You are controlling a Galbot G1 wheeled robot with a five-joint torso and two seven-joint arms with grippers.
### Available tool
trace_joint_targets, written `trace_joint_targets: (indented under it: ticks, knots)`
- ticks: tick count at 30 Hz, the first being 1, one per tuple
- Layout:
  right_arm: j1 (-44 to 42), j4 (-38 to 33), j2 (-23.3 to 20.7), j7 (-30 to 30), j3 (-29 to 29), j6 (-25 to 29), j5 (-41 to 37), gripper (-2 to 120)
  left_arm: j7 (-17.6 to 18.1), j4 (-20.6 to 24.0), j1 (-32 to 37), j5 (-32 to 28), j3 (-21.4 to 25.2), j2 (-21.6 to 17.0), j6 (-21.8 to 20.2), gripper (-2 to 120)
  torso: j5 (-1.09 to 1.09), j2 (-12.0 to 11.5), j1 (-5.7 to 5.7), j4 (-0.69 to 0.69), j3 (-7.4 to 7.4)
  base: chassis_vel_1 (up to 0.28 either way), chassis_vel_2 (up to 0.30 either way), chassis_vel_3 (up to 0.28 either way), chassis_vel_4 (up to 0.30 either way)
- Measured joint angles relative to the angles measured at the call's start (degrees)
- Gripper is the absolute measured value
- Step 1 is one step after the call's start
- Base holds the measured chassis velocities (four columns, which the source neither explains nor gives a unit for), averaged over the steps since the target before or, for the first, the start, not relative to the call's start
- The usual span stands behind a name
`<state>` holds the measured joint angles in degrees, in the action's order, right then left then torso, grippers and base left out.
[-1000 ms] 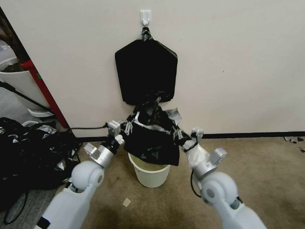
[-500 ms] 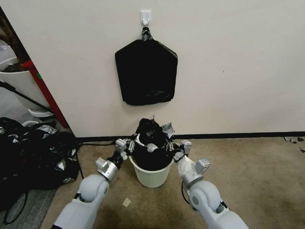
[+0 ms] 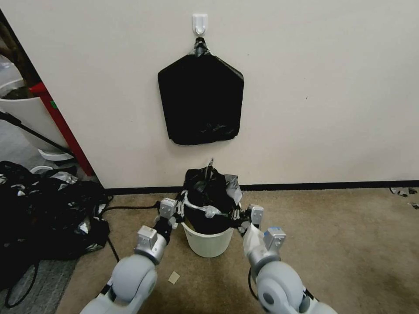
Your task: Place a trash bag onto the trash bin.
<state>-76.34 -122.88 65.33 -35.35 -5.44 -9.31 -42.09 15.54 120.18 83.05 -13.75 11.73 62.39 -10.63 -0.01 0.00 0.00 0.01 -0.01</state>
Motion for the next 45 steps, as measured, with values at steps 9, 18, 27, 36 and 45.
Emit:
trace_joint_targets:
  ticks: [9, 18, 27, 36, 45]
  knots:
    - [-2.5, -2.0, -0.4, -9.7, -2.2, -1.2, -1.4, 0, 7.0, 4.1, 5.3, 7.4, -2.4, -1.2, -4.8, 0, 0.0, 0.0, 0.0, -0.01, 0.0, 0.0, 0.0, 0.0, 0.0]
    - [-4.2, -1.2, -2.3, -12.3, -2.4, -7.0, -0.1, 0, 7.1, 3.0, 6.8, 15.3, -2.7, -1.1, -7.8, 0, 0.01, 0.0, 0.0, -0.01, 0.0, 0.0, 0.0, 0.0, 0.0]
    - [-2.5, 1.2, -3.1, -11.4, -3.9, -12.1, 3.0, 0, 7.0, -0.3, 6.5, 13.5, -3.0, -0.1, -12.9, 0, 0.01, 0.0, 0.0, -0.01, 0.0, 0.0, 0.0, 0.0, 0.0]
    - [0.4, 7.7, -2.2, -9.4, -4.9, -13.8, 6.9, 0, 6.9, -6.9, 3.2, 12.9, -3.1, 2.7, -13.3, 0, 0.01, 0.0, 0.0, -0.01, 0.01, 0.0, 0.0, 0.0, 0.0]
    - [3.5, 15.6, 0.2, -4.5, -4.4, -14.6, 10.4, 0, 6.8, -15.4, -2.1, 12.9, -5.3, 7.1, -12.2, 0, 0.01, 0.0, 0.0, -0.01, 0.01, 0.0, 0.0, 0.0, 0.0]
